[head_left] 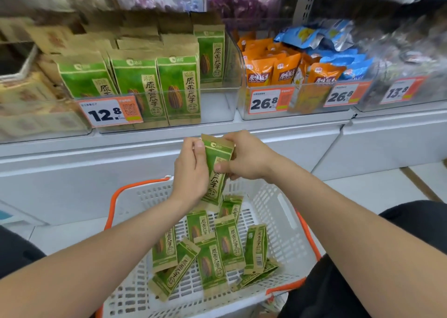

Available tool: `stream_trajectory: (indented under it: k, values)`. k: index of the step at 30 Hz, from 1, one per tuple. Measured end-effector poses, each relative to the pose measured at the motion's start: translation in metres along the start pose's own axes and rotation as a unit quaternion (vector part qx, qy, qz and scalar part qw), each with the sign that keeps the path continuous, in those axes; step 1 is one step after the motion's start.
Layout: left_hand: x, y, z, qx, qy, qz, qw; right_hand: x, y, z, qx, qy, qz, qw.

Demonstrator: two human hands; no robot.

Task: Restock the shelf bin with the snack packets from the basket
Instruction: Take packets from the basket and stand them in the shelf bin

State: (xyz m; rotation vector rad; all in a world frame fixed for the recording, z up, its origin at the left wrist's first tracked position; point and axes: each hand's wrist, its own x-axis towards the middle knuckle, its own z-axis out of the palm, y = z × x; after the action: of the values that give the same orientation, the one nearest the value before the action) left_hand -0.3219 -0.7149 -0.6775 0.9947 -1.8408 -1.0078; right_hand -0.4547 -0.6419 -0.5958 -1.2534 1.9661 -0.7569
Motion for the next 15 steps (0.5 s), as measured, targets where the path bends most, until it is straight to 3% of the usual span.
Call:
stream_trajectory:
  k: [7, 12, 15]
  values:
    - [0.025, 0.045, -0.031, 0.038, 0.002, 0.129, 0.991, -0.002, -0.030, -0.018, 0.111, 0.229, -0.113, 0.960]
    - [0.054, 0.079, -0.039, 0.020, 0.072, 0.170, 0.983, -0.007, -0.055, -0.025, 0.233, 0.202, -0.102, 0.946]
    - [0.068, 0.092, -0.042, 0.057, 0.060, 0.192, 0.978, -0.010, -0.069, -0.036, 0.231, 0.251, -0.123, 0.932]
